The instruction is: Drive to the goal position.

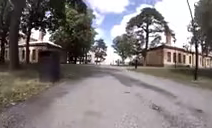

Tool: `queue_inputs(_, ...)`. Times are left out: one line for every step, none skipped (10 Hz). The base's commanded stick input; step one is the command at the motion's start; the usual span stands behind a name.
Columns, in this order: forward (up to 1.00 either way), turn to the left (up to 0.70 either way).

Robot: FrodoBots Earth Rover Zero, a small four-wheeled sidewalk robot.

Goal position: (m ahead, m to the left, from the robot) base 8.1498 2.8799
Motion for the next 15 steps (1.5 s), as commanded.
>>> queue_inputs(0.70, 0.00)
queue_inputs(0.70, 0.00)
queue_inputs(0.70, 0.00)
queue_inputs(0.70, 0.00)
queue_inputs(0.70, 0.00)
queue_inputs(0.70, 0.00)
queue_inputs(0.70, 0.00)
queue_inputs(0.70, 0.00)
queue_inputs(0.70, 0.00)
queue_inputs(0.70, 0.00)
queue_inputs(0.70, 0.00)
queue_inputs(0.70, 0.00)
queue_inputs(0.70, 0.00)
queue_inputs(0.70, 0.00)
queue_inputs(0.70, 0.00)
